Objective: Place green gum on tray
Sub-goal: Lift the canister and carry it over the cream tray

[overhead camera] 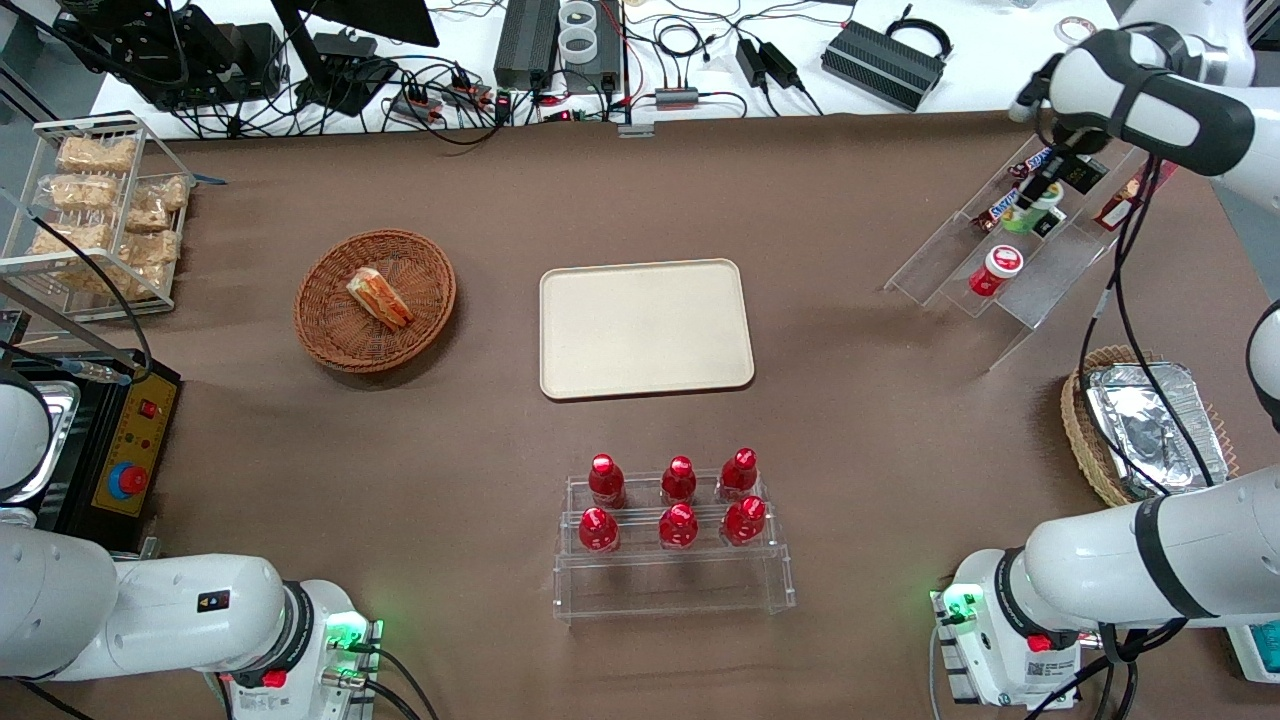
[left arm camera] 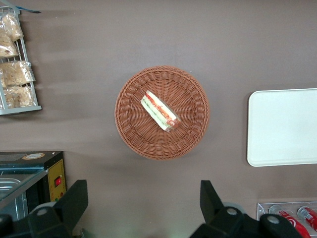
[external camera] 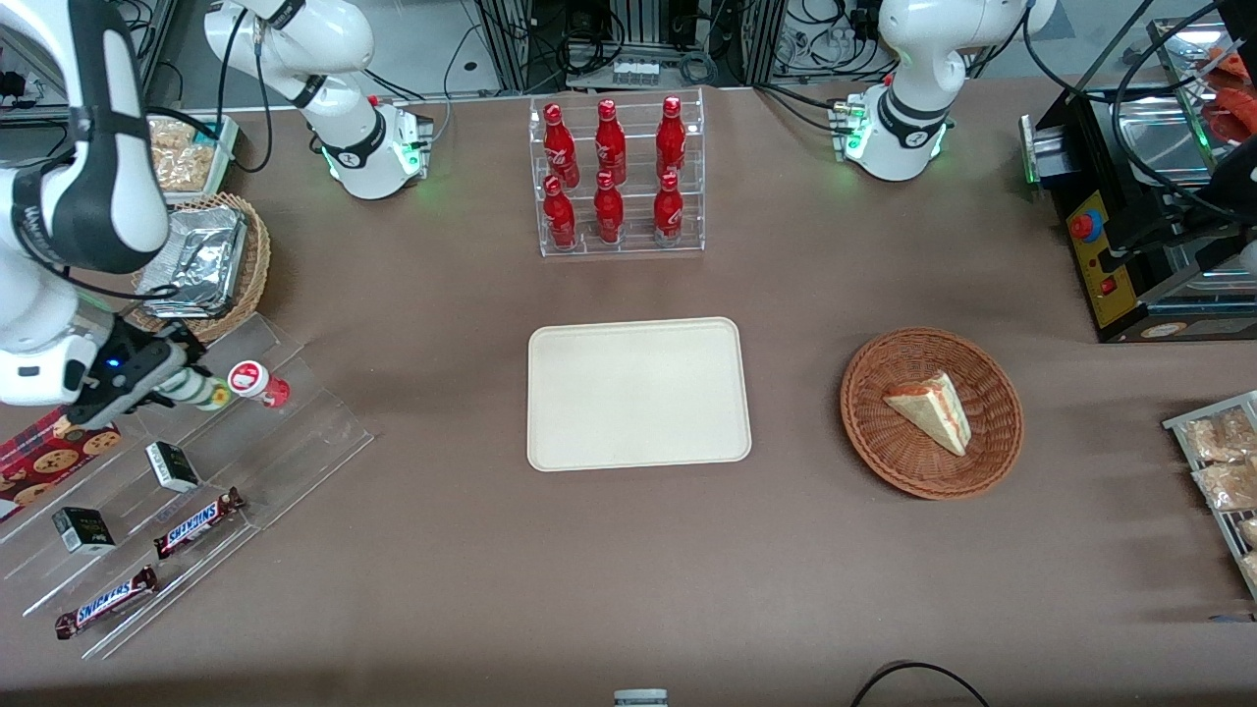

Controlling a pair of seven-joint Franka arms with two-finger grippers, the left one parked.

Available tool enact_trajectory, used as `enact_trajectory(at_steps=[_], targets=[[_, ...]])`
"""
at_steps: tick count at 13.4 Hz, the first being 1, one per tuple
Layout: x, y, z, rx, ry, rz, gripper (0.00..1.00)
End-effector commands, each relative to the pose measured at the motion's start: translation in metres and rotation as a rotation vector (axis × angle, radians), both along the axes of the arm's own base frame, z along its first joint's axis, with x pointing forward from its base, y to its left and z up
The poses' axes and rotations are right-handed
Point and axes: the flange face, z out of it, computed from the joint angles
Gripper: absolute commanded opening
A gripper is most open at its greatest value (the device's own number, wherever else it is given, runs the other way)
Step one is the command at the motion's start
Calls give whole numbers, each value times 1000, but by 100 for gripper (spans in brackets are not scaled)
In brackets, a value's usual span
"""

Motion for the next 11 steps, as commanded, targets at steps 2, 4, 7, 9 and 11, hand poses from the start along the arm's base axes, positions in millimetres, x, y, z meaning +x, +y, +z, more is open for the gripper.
enact_trajectory(at_steps=[2, 4, 7, 9, 11], targets=[[12, 85, -3, -3, 33, -128, 0], [11, 136, -10, 20, 44, -200, 0], [10, 211, -21, 52, 63, -300, 0], [7, 257, -33, 50, 52, -355, 0], [5, 307, -49, 44, 47, -412, 0]])
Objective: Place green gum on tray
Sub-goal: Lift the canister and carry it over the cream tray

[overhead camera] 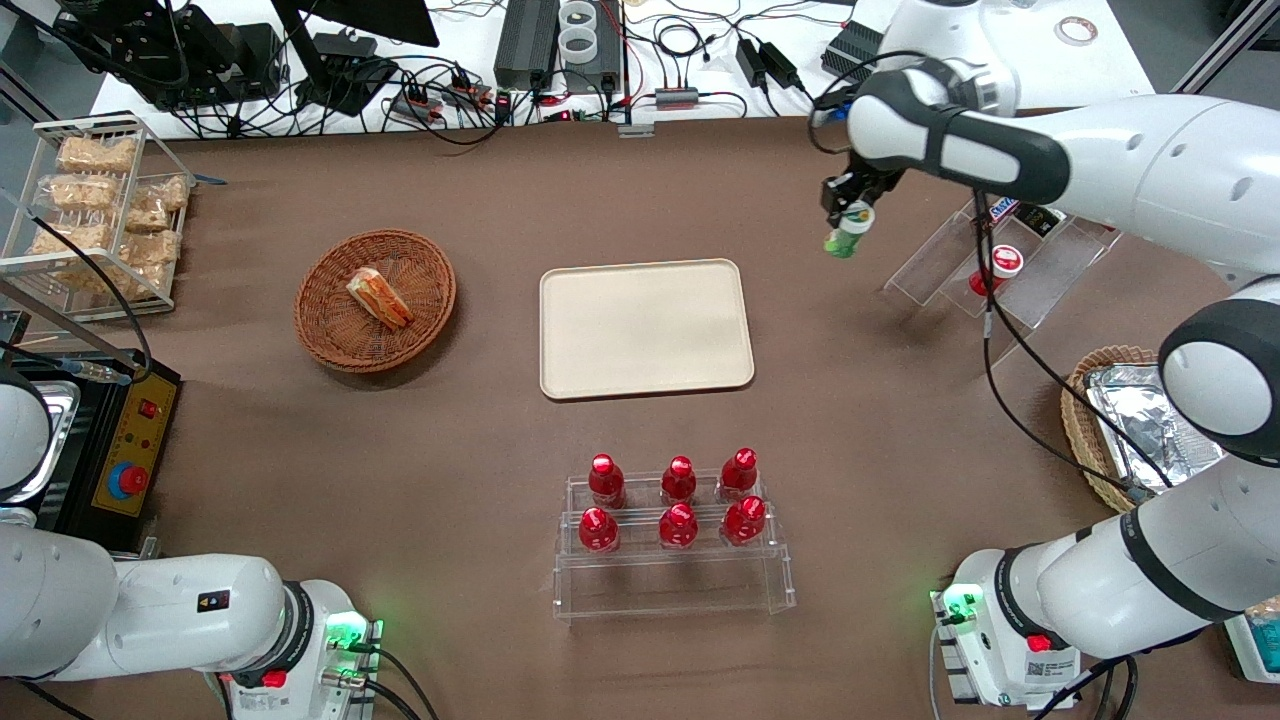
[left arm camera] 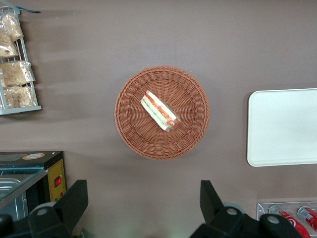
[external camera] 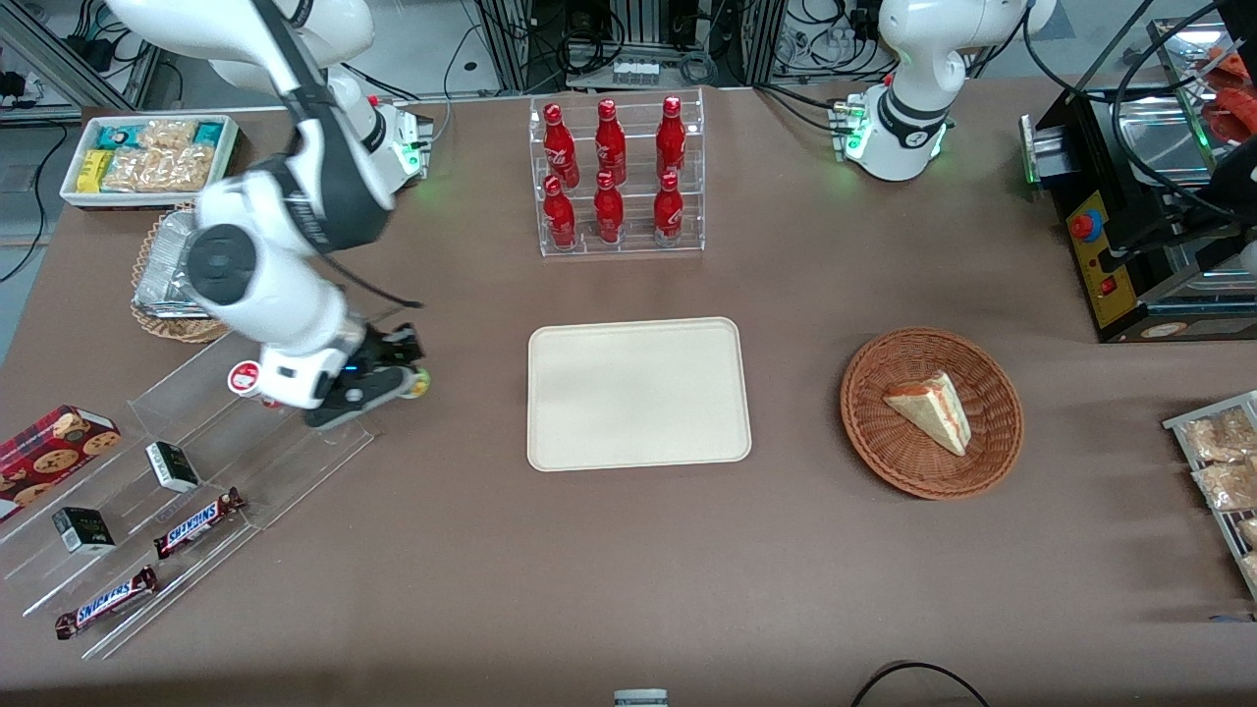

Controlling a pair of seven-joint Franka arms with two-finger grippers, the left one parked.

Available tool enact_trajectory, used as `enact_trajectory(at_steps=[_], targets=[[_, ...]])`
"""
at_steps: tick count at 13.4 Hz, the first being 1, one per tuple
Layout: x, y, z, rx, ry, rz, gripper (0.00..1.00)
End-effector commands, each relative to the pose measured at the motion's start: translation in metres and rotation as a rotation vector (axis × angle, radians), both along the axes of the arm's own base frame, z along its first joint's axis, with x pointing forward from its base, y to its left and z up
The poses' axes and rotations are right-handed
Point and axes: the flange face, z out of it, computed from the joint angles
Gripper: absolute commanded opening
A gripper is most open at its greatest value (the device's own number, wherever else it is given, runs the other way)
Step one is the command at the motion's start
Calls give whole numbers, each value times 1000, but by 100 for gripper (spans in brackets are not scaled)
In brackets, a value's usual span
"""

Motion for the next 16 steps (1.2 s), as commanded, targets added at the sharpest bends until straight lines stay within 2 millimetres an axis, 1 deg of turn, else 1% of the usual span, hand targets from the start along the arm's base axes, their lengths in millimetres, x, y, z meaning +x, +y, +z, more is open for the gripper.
enact_trajectory(at_steps=[1, 3, 4, 6, 9, 10, 11, 12, 14, 16], targets=[[9, 63, -19, 7, -12, -98, 0], [8, 106, -35, 8, -24, -159, 0], [6, 132, -41, 7, -27, -186, 0], [1, 174, -57, -3, -25, -240, 0], [-13, 224, -84, -21, -19, -287, 0], [-20, 239, -96, -30, -16, -293, 0], [-26, 253, -107, -39, -16, -307, 0], [-29, 266, -114, -37, -24, -324, 0], [-30, 277, -126, -13, -49, -364, 0], [-38, 289, -137, -11, -54, -365, 0]])
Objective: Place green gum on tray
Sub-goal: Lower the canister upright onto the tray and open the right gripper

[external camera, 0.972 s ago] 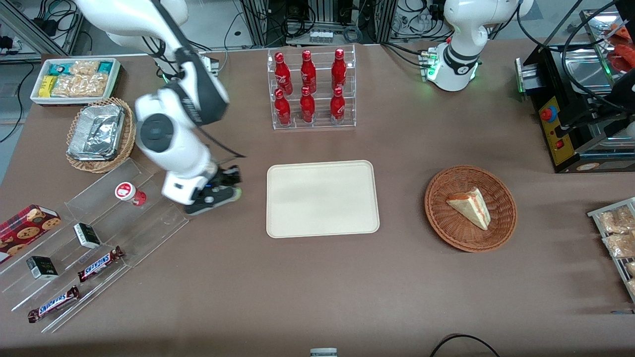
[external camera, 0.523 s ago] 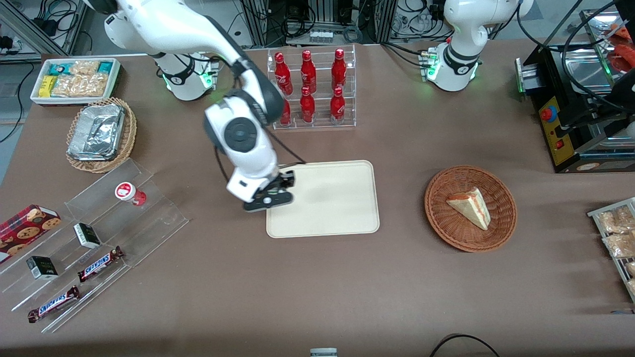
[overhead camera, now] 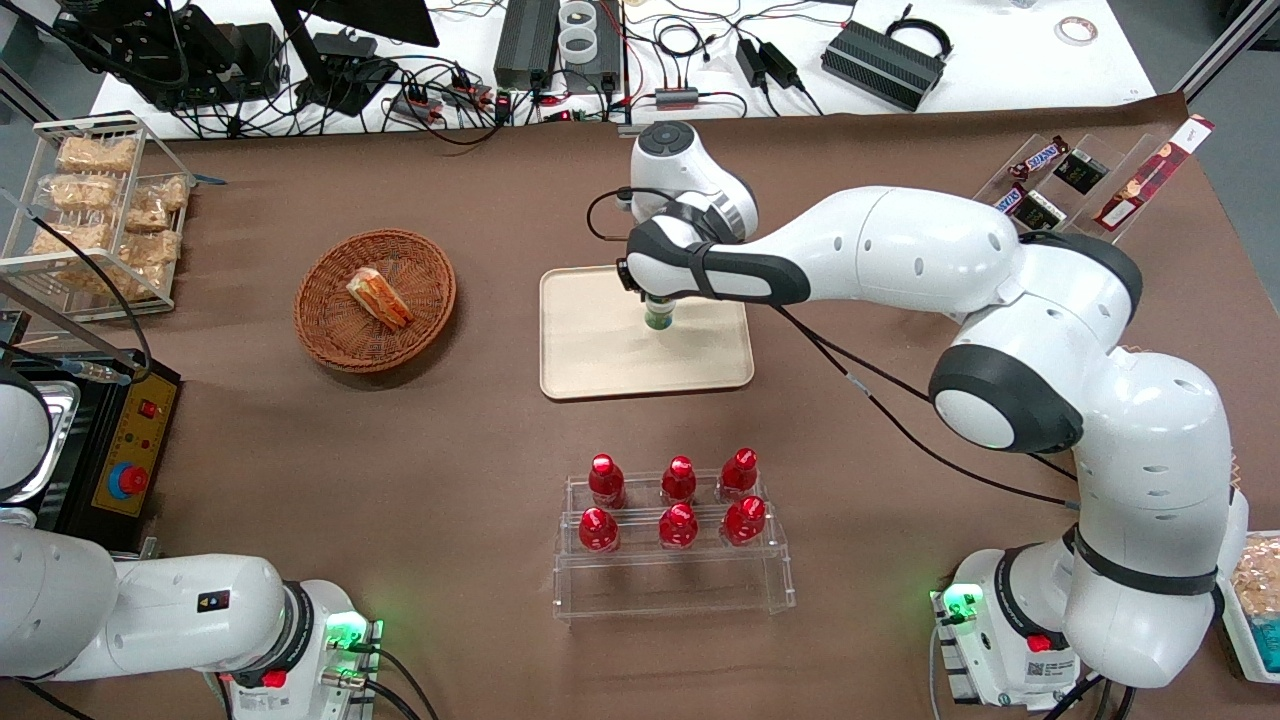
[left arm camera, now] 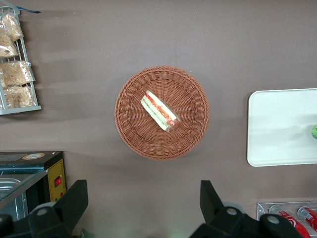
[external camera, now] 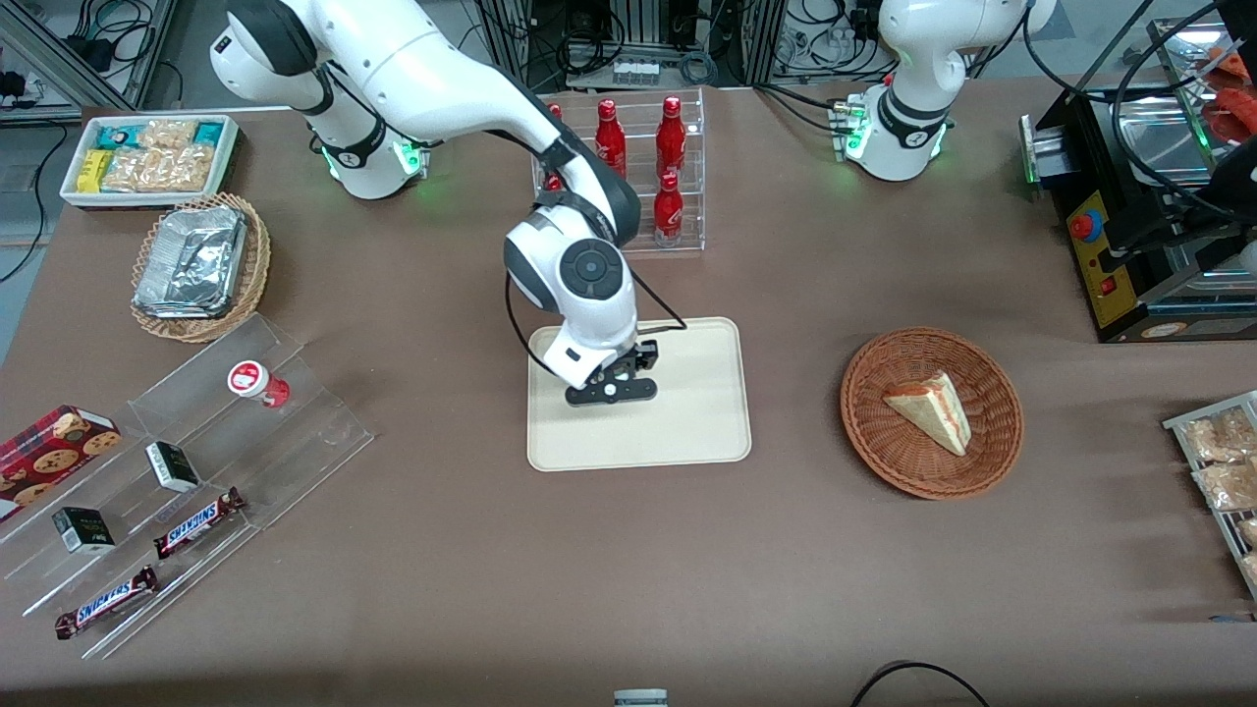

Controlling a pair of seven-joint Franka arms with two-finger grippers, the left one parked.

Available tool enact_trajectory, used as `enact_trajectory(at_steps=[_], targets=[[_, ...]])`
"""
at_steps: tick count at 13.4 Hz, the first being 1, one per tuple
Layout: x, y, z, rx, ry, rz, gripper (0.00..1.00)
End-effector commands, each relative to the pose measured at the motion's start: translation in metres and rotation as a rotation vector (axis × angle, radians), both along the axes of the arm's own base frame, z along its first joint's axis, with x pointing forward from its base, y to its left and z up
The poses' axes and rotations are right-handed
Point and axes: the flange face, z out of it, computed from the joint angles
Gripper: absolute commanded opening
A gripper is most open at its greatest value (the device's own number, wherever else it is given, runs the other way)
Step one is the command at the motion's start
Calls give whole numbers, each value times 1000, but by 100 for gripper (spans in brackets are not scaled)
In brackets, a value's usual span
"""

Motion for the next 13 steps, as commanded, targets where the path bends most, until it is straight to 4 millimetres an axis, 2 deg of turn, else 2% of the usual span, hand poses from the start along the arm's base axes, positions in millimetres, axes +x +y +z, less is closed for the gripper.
enact_trajectory(at_steps=[1, 4, 10, 11, 12, 13], targets=[[3, 14, -9, 0, -25, -23, 0], [1, 18, -22, -25, -51, -16, 0], [-4, 25, -36, -23, -76, -5, 0], [-3, 25, -35, -21, -76, -6, 32], [-4, 25, -37, -23, -77, -5, 99], [-3, 25, -37, -26, -90, 4, 100]])
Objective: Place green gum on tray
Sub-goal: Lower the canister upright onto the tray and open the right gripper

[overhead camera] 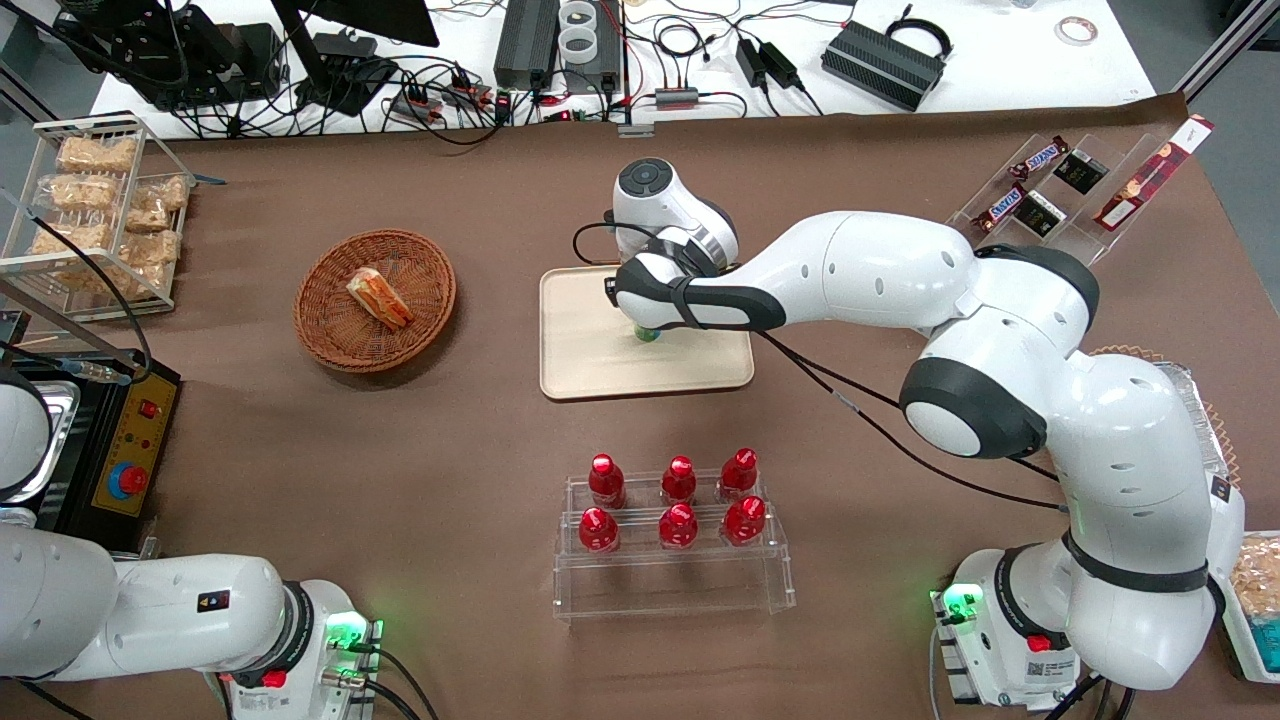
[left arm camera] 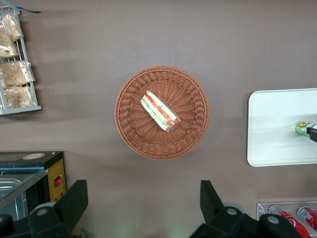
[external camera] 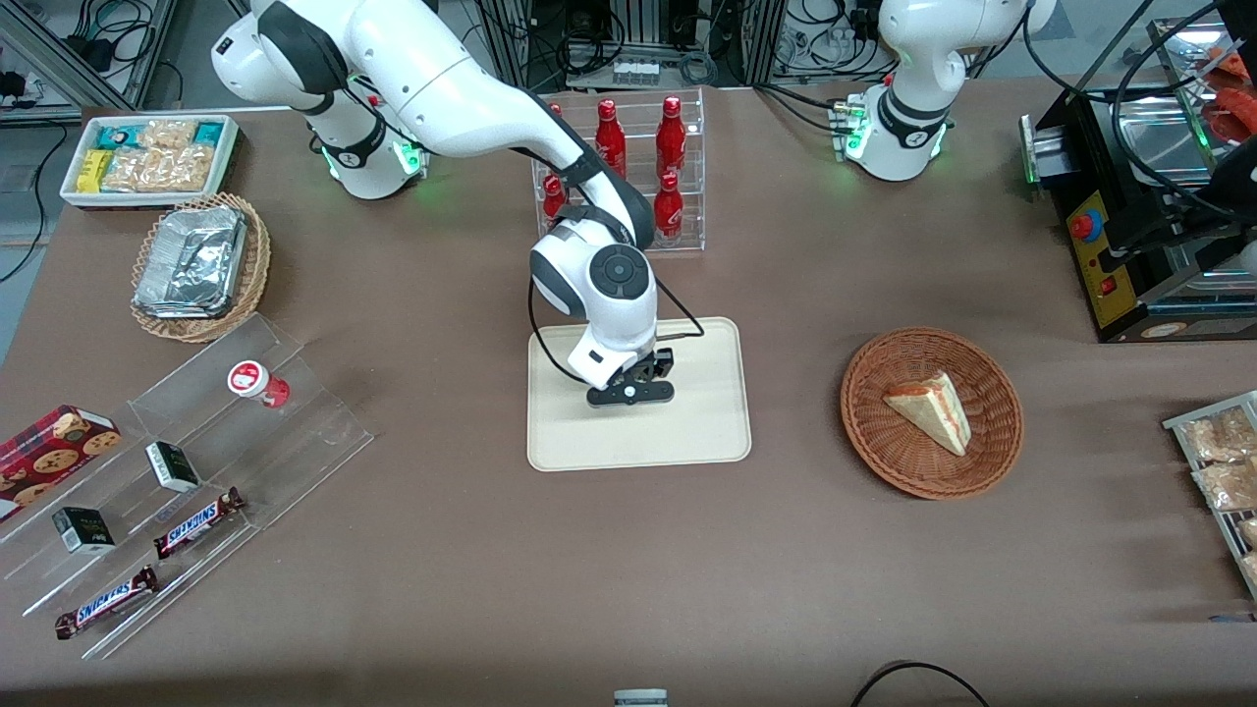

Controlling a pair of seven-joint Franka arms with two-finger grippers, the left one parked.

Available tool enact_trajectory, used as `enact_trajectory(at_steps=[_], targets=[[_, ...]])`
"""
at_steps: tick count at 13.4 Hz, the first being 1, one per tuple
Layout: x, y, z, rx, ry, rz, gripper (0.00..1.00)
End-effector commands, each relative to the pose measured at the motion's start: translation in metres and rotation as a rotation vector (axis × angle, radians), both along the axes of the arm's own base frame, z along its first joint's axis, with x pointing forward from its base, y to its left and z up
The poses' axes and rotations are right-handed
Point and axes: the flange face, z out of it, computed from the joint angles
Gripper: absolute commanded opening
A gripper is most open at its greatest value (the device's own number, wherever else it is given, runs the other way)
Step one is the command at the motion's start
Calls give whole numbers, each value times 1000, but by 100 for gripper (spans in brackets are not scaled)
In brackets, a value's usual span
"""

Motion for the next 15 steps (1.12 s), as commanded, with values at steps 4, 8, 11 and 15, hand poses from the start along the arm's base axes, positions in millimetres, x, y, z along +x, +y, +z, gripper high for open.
enact_trajectory(at_steps=[4, 8, 11, 15], targets=[[5, 4, 1, -29, -60, 34, 100], [11, -5, 27, -38, -50, 39, 100], [23, -36, 82, -69, 3, 98, 100], [44, -114, 121, -96, 64, 169, 100]])
